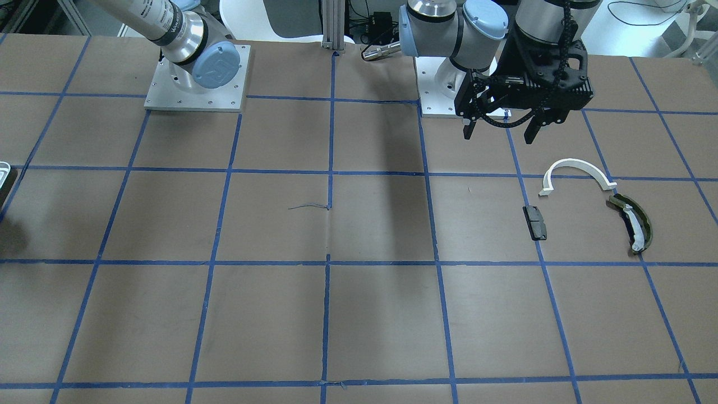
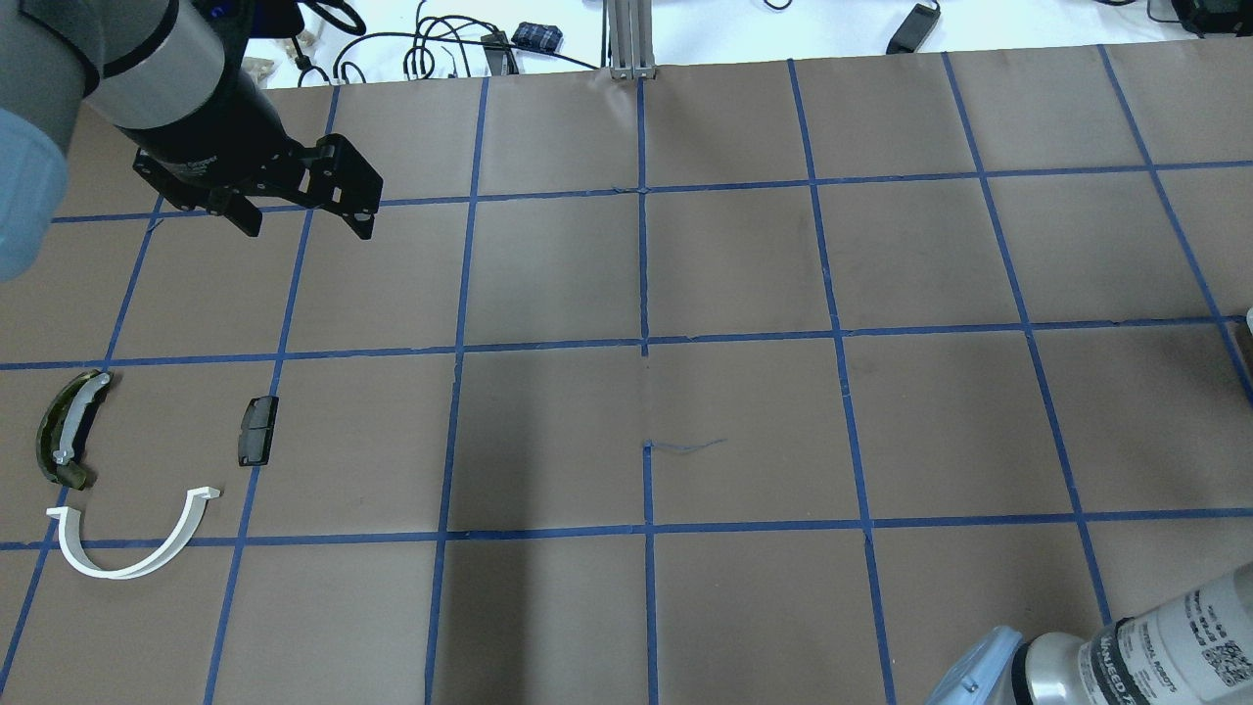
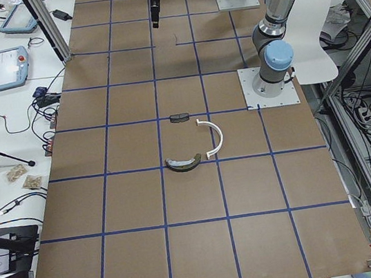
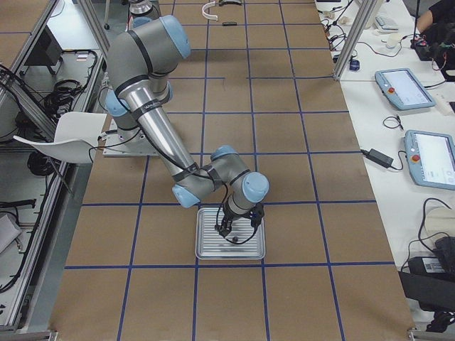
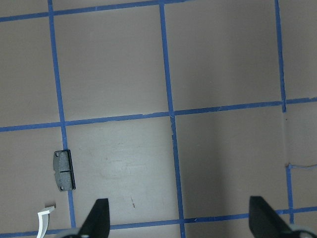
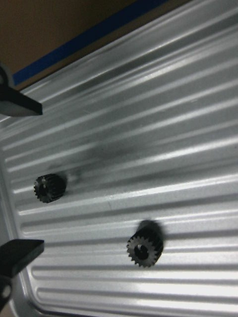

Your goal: Place bearing gear from tray to pile

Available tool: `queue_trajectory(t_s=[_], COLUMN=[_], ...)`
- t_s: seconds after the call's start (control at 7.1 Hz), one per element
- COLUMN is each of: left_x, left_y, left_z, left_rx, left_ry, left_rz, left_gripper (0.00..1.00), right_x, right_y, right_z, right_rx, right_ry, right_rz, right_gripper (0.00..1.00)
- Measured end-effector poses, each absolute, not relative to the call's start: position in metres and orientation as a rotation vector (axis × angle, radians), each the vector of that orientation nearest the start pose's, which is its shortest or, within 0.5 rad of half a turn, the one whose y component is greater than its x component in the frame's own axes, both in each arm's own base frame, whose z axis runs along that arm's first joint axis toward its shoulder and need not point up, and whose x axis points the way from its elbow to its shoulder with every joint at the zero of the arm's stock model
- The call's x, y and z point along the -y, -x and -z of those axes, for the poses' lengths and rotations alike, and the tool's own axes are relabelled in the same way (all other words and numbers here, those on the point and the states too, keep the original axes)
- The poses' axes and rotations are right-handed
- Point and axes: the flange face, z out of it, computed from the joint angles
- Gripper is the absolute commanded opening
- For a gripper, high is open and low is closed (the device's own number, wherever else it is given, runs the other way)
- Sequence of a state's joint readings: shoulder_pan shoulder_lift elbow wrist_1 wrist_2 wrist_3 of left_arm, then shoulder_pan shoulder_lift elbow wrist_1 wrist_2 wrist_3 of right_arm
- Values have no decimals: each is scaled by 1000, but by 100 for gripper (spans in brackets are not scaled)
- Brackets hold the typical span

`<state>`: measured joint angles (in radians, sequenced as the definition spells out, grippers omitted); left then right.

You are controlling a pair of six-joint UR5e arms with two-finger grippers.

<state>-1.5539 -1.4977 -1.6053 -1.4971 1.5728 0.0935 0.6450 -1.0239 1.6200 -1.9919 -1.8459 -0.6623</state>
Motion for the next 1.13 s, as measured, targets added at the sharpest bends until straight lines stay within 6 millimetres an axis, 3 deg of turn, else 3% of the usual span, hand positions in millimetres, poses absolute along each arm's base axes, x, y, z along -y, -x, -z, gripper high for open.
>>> queue_trajectory(t_s=[0.28,0.56,0.7,0.85,1.13], left_x=[473,473,473,473,473], left_y=[125,125,125,125,125], left_z=[-512,-512,-511,-511,-510], left_rx=[-3128,-3130,-3130,-3130,-3131], left_ry=[-114,-113,-113,-113,-113], left_rz=[172,169,169,168,163], left_gripper=[100,100,100,100,100], right_x=[454,449,447,445,444], right_y=[449,454,453,452,450], right_z=[-177,-171,-169,-166,-164], right_rx=[-3142,-3136,-3134,-3129,-3126], right_ry=[-398,-412,-412,-413,-422], right_rz=[-525,-542,-556,-567,-572], right_gripper=[78,58,34,0,0])
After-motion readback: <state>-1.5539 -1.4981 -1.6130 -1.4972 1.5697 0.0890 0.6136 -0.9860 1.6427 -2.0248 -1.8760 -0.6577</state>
